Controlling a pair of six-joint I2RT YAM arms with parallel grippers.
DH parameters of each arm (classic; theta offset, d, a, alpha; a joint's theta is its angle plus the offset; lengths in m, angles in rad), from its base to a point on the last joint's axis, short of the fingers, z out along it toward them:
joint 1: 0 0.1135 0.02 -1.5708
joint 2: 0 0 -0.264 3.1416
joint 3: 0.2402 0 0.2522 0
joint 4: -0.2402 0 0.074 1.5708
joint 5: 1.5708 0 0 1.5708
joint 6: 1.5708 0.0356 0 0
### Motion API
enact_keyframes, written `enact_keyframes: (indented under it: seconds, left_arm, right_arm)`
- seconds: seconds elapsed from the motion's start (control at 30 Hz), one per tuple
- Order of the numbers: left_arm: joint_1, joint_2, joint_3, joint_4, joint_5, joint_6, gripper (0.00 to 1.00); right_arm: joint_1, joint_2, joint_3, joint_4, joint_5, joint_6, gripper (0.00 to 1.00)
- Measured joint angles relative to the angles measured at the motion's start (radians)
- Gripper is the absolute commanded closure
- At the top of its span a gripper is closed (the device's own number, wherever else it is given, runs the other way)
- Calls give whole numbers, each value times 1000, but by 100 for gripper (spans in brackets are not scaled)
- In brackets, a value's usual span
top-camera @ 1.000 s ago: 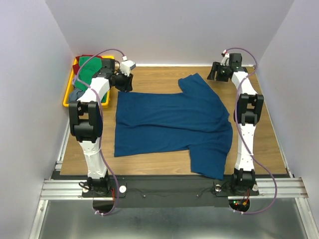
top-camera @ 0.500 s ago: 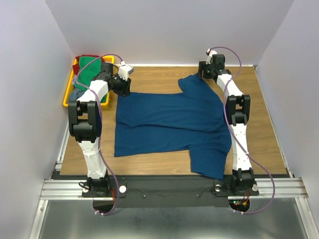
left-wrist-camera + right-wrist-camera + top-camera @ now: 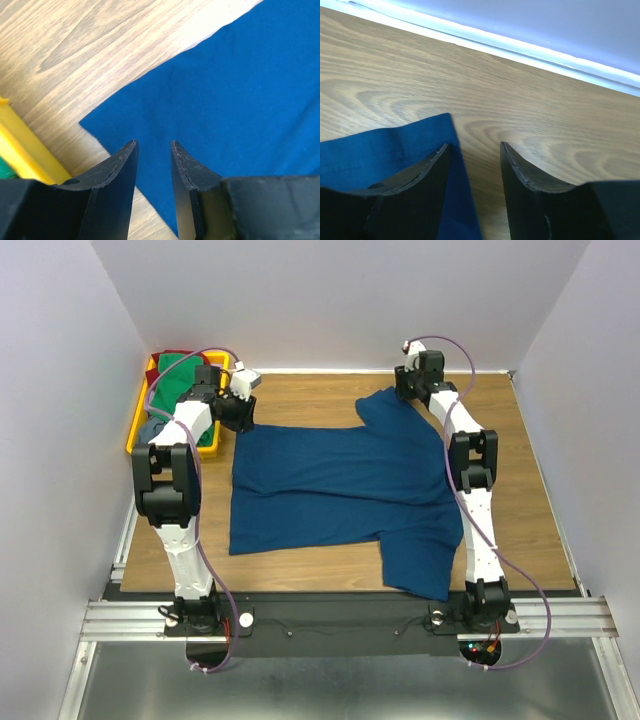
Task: Fold and stack the t-shirts
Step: Fold the tshirt
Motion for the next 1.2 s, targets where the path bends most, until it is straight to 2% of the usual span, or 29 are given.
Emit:
enact_keyframes:
  seconds: [0.03, 0.13, 0.17, 0.2, 0.5, 0.83, 1.2]
  left_arm:
    - [2, 0, 0, 0, -1, 0, 57]
    - [7, 0, 0, 0, -4, 2, 57]
    - [9, 0, 0, 0, -5, 3, 57]
    - [10, 0, 0, 0, -6, 3, 57]
    - [11, 30, 31, -24, -29, 5, 57]
    - [11, 116, 112, -32, -34, 3, 58]
    - [8, 144, 153, -29, -56, 2, 57]
  right_arm:
    - [5, -1, -7, 8, -1, -8, 55]
    - [14, -8, -29, 30, -12, -29, 75]
    - [17, -10, -35, 35, -16, -35, 95]
    - [18, -12, -41, 37, -23, -42, 99]
    - [26, -51, -98, 39, -21, -119, 100]
    - [-16, -55, -51, -60, -8, -92, 99]
    - [-34, -58, -51, -63, -13, -49, 99]
